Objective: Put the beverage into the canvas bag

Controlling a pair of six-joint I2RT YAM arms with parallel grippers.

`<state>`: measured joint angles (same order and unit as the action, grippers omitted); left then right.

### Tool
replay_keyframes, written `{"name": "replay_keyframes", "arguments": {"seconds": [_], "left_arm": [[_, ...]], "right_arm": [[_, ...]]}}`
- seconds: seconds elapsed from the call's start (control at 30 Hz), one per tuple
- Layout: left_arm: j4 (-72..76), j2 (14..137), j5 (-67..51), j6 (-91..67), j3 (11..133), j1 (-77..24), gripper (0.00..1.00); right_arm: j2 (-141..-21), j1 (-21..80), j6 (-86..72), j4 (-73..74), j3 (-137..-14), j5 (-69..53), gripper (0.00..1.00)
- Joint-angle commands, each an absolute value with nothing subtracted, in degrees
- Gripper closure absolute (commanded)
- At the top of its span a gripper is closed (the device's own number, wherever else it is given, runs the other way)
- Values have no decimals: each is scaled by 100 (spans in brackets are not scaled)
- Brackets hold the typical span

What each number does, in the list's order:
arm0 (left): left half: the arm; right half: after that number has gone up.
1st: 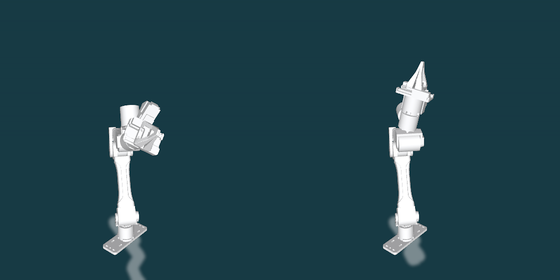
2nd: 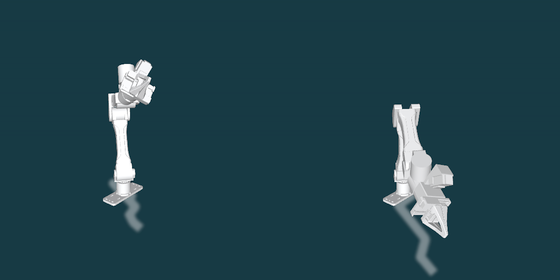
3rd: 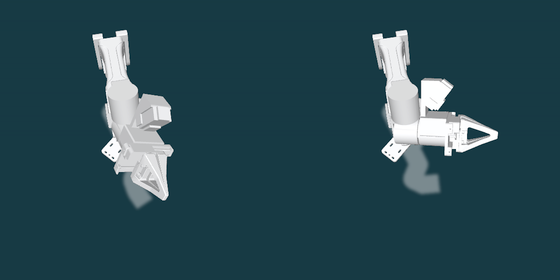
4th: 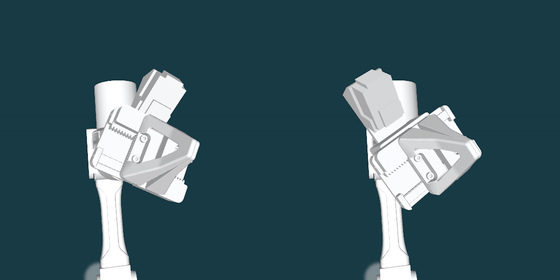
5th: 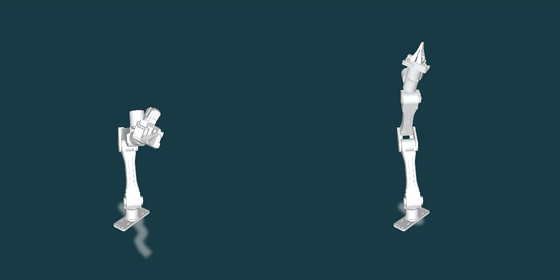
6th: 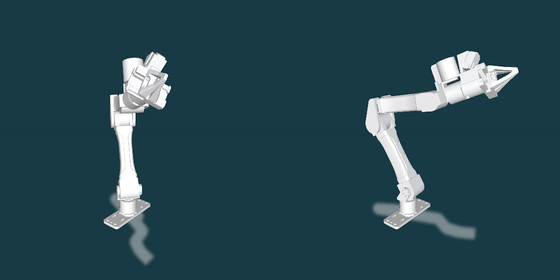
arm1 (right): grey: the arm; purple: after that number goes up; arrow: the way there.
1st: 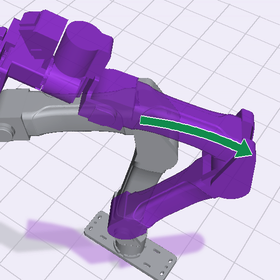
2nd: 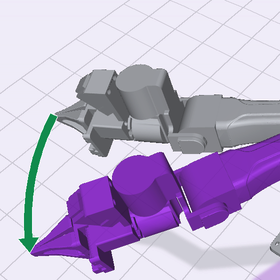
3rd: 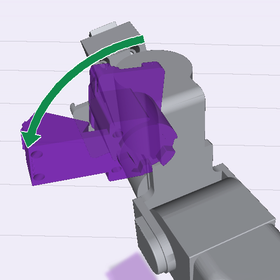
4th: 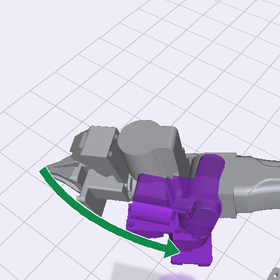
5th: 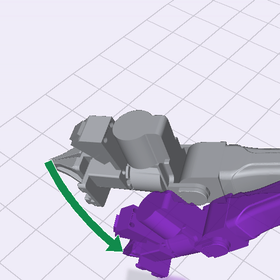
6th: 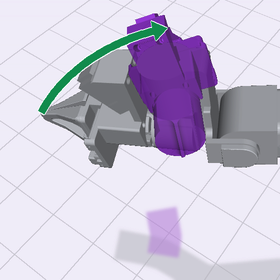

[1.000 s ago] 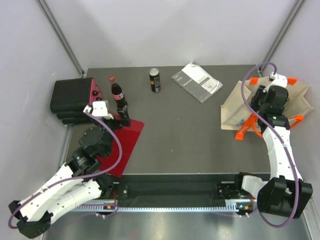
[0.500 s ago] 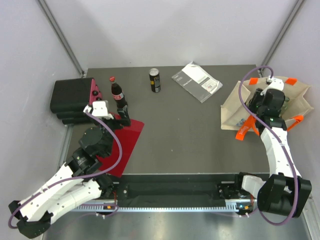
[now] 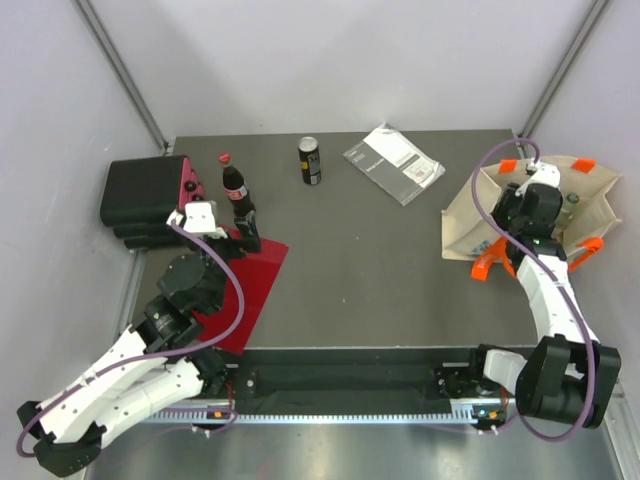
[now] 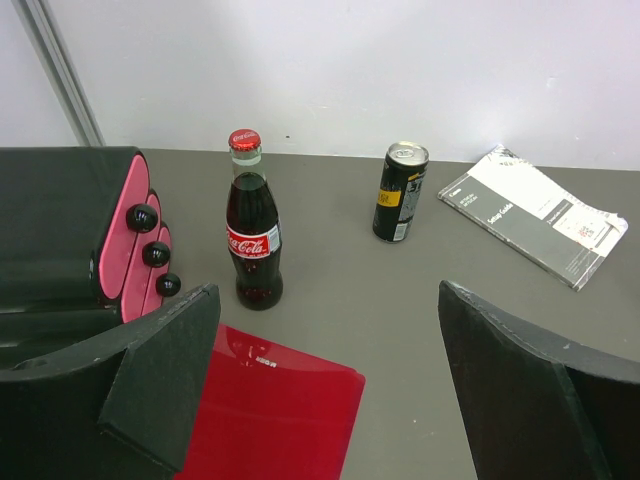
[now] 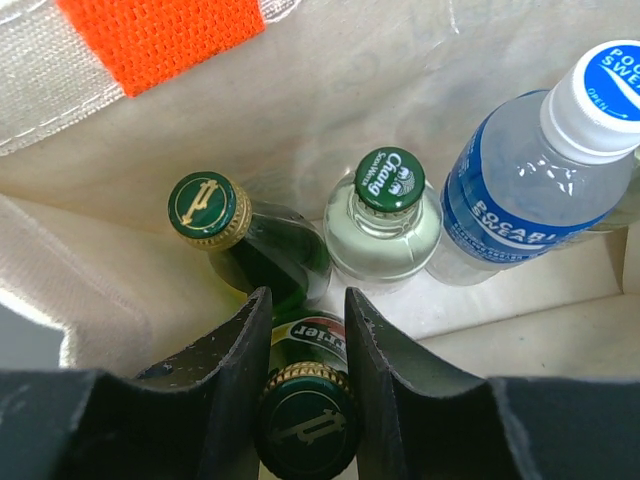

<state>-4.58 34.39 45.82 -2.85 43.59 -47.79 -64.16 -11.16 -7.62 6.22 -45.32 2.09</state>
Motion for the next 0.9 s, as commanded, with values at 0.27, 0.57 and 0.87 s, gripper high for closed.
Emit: {"name": "replay_keyframes", "arguments": {"seconds": [0.27,0.57,0.87], "left_arm": [[-255,3410,4526,-264,4351,-4781,6],[-246,3410,4535,-255,4351,-4790,6],[-246,3401,4535,-264,4351,-4790,6]], "right_arm": [[-6583,-1151,-1072,-97,-4438,79,71],[-6645,-1151,-1134,360,-4789,184,51],[-6425,-1151,-1143,1054,-5343,360,45]]}}
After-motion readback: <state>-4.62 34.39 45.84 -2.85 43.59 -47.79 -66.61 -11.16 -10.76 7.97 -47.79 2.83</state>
